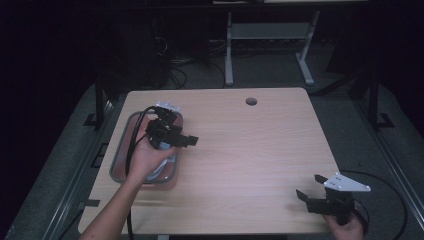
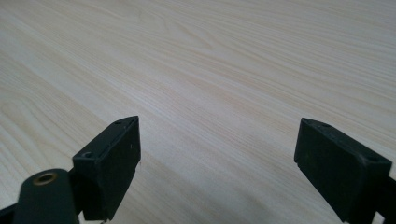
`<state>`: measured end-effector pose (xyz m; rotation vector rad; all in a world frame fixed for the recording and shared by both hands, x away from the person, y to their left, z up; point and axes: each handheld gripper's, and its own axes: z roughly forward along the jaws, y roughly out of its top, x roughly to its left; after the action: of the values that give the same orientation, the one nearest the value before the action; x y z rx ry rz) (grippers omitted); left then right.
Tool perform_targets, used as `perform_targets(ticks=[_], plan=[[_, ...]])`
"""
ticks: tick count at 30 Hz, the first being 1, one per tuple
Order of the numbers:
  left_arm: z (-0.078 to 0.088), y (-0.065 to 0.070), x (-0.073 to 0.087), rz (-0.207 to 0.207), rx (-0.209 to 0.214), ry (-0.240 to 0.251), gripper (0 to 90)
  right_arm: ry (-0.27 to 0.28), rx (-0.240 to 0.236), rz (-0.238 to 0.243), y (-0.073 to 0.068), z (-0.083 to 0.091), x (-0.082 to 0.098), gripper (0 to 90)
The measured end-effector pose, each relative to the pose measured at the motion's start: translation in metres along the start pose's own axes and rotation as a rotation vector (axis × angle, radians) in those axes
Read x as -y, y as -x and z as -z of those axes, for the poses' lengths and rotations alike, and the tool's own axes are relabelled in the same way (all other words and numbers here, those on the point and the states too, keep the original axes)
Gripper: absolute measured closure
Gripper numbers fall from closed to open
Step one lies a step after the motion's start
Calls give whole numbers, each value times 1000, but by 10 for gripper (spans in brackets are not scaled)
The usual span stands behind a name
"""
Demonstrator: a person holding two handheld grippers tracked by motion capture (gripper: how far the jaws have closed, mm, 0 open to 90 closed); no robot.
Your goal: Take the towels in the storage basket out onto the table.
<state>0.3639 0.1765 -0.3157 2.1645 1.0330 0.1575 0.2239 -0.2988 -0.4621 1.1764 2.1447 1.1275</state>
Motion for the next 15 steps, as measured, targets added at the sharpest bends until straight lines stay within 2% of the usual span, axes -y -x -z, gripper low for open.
perform_targets(ticks=[9,12,15], plan=[[12,-19,11,40,-38,2,230,0,0,-3,0,0,0,141],[17,-31,16,64,-56,5,233,1,1,-4,0,0,0,141],[19,-36,20,81,-59,4,233,-1,2,-5,1,1,1,141]])
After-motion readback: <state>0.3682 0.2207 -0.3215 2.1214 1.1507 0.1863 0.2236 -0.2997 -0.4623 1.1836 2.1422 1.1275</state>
